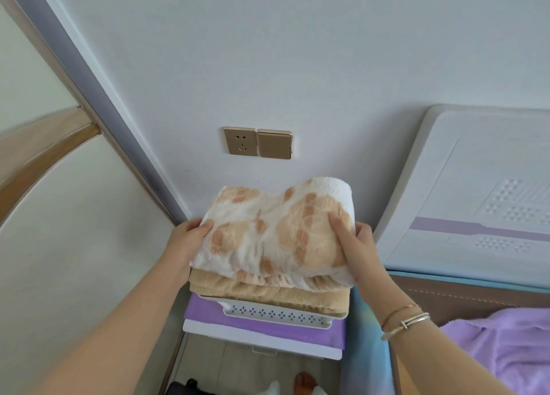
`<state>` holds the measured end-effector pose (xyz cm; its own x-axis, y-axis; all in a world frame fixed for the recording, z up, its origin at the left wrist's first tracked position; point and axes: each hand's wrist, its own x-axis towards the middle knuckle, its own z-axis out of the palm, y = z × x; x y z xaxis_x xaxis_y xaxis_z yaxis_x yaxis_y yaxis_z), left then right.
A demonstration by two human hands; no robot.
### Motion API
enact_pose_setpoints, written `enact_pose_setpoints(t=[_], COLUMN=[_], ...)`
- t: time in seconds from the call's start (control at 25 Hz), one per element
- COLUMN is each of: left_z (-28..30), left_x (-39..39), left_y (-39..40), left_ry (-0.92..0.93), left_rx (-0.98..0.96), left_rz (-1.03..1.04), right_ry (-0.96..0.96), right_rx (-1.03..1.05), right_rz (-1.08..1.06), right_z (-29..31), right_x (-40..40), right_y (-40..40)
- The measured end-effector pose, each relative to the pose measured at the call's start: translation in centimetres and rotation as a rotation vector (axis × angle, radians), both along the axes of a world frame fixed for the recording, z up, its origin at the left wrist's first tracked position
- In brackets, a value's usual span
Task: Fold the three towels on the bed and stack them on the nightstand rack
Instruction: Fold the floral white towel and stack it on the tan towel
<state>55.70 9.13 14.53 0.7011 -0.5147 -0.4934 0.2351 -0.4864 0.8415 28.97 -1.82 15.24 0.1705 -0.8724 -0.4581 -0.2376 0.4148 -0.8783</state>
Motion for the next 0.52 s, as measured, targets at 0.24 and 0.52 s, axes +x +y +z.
enact_pose_setpoints(t=[0.24,0.52], left_z=[-2.2,-3.6], left_x=[-0.9,-3.7], left_y=[1.7,-1.1], left_ry=[-0.324,-1.184], left_rx=[0.304,0.222], left_rz=[-0.218,-0.938], right_ry=[0.347,0.899], right_rx=[-0.014,-0.771], right_rz=[0.034,0.574], right_z=[-2.9,-3.8], right_x=[-0.6,2.2], right_y=[2.3,1.9])
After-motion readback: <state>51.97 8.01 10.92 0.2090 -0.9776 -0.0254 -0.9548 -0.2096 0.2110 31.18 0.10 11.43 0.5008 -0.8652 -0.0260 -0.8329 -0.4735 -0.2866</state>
